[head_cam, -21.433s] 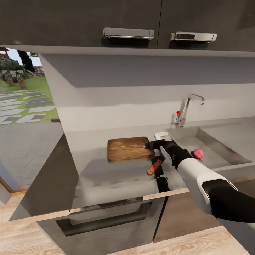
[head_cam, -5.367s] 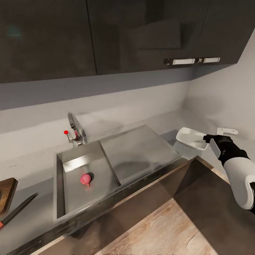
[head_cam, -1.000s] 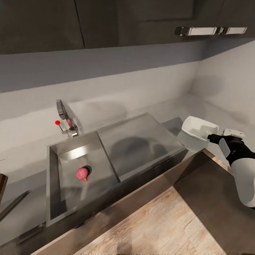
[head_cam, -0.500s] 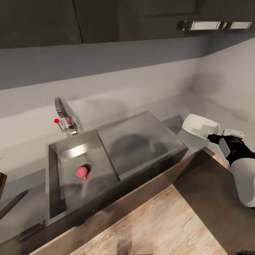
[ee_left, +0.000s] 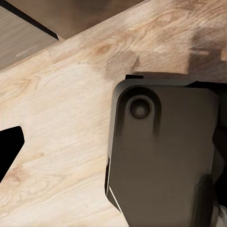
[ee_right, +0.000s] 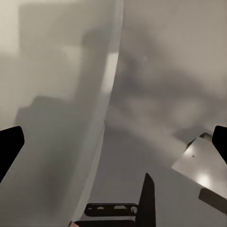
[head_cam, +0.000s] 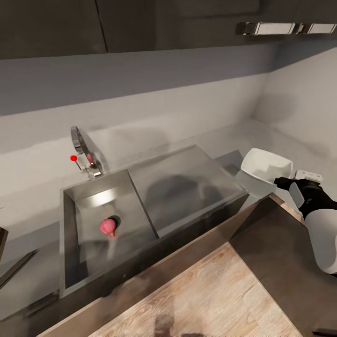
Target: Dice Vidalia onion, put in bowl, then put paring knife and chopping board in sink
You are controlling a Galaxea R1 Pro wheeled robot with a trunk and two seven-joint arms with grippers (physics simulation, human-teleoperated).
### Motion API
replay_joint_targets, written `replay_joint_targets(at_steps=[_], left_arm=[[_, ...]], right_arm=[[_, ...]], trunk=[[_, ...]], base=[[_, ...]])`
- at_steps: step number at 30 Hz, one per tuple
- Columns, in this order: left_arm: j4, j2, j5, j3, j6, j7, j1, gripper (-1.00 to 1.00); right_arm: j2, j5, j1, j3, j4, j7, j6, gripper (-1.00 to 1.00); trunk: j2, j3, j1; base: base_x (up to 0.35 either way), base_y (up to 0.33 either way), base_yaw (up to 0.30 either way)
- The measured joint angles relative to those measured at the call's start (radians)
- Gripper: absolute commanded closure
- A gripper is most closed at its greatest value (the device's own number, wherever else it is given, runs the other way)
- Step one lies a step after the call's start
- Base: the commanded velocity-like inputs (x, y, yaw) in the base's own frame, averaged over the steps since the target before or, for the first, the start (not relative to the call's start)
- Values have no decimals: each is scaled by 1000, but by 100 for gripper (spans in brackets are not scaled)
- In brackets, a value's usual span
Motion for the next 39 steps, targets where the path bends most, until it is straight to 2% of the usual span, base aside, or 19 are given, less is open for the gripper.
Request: replay_joint_targets(at_steps=[8, 9, 15, 39], left_arm=[[0, 0, 0, 0, 0, 0, 0, -100], [0, 0, 0, 0, 0, 0, 0, -100], [0, 0, 0, 0, 0, 0, 0, -100], [2, 0, 0, 0, 0, 0, 0, -100]], right_arm=[[0, 0, 0, 0, 0, 0, 0, -100], [0, 1, 0, 0, 0, 0, 0, 100], [-1, 10, 0, -1, -1, 0, 1, 100], [2, 1, 0, 5, -2, 0, 0, 100]], trunk=[[0, -4, 0], [0, -5, 0], [0, -5, 0], [0, -5, 0]], base=[[0, 0, 0], [0, 0, 0], [0, 0, 0], [0, 0, 0]])
